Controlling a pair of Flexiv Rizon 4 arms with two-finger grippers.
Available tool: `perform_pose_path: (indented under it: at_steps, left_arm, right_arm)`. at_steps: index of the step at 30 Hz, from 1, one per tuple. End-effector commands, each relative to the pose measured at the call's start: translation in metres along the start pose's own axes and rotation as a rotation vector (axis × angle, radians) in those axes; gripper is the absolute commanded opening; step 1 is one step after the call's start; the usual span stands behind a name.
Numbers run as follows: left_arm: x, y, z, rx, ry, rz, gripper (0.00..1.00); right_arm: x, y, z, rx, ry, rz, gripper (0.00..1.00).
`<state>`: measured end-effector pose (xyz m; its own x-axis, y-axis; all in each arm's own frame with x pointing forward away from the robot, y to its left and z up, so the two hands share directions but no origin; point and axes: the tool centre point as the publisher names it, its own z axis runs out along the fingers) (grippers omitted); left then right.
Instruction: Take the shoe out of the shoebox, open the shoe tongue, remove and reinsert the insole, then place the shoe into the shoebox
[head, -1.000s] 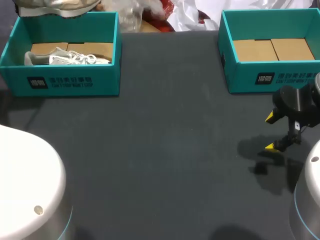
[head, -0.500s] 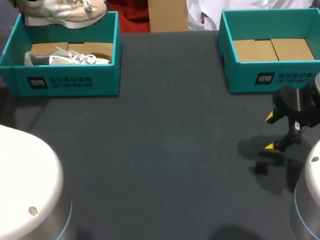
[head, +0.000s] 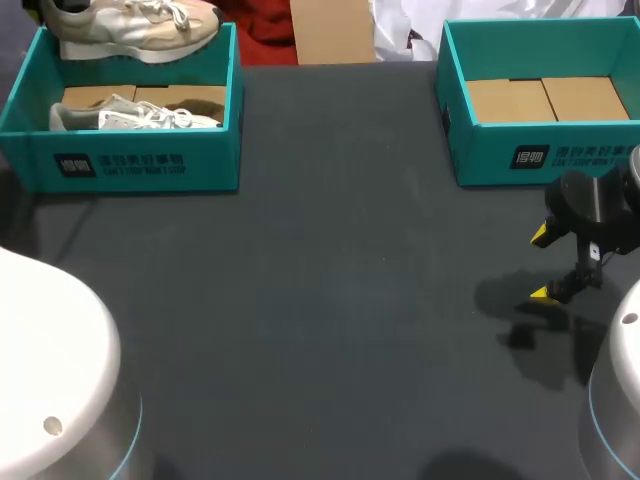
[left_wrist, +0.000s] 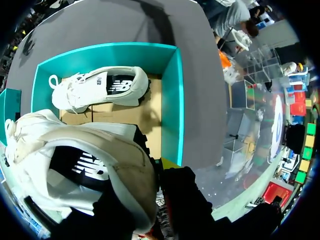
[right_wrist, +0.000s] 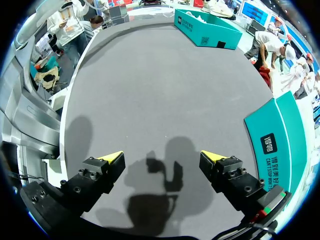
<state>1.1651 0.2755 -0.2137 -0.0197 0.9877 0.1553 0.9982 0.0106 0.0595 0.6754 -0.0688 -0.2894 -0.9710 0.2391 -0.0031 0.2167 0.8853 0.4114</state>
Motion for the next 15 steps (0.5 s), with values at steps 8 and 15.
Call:
perform_pose_path:
  at_steps: [8,15]
  left_arm:
    - [-0.010,0.008,0.045,0.070,0.048,0.002,0.00]
    - [-0.011,0.007,0.061,0.109,0.049,-0.002,0.00]
  right_arm:
    - [0.002,-0.001,0.000,0.000,-0.003,-0.001,1.00]
    - [0.002,-0.001,0.000,0.000,-0.003,-0.001,1.00]
